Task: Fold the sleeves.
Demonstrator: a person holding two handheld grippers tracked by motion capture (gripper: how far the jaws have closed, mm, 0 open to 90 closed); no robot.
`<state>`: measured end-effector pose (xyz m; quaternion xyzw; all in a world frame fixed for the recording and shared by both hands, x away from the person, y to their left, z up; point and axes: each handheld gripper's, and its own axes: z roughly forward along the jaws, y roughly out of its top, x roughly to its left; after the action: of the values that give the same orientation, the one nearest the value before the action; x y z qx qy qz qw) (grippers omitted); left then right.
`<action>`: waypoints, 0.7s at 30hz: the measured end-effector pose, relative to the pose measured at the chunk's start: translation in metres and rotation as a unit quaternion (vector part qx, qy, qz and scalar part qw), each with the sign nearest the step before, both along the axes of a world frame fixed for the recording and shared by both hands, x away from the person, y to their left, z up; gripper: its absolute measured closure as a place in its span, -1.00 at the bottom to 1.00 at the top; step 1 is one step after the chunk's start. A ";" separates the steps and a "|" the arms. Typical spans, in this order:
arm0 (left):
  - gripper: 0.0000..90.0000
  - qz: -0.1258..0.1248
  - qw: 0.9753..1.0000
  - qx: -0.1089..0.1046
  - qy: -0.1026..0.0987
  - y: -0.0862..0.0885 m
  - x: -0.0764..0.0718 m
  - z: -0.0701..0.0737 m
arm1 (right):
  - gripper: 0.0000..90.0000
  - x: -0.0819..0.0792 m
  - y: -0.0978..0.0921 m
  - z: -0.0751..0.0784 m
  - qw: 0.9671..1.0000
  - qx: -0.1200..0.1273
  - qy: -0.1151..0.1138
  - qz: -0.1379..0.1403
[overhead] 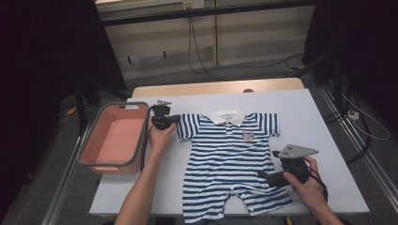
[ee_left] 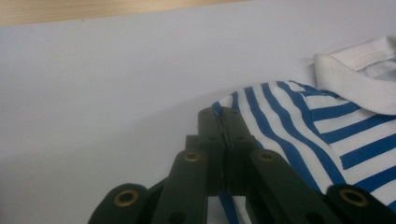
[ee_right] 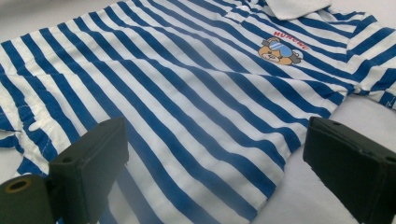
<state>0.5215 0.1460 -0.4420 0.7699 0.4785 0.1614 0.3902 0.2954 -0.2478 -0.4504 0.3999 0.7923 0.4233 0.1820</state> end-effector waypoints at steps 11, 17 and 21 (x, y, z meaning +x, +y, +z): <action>0.96 0.000 1.000 -0.011 -0.002 0.005 -0.003 0.007 | -0.85 0.000 -0.001 0.000 1.000 0.001 -0.001 -0.002; 0.95 -0.016 0.999 -0.039 -0.004 0.002 -0.009 0.013 | -0.85 0.000 -0.001 0.000 1.000 0.000 -0.001 -0.001; 0.95 -0.026 0.998 -0.049 -0.007 -0.003 -0.012 0.017 | -0.85 0.000 0.000 0.000 1.000 0.000 -0.001 -0.002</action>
<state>0.5094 0.1428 -0.4250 0.7611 0.4626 0.1331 0.4348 0.2953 -0.2481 -0.4500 0.4010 0.7914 0.4236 0.1830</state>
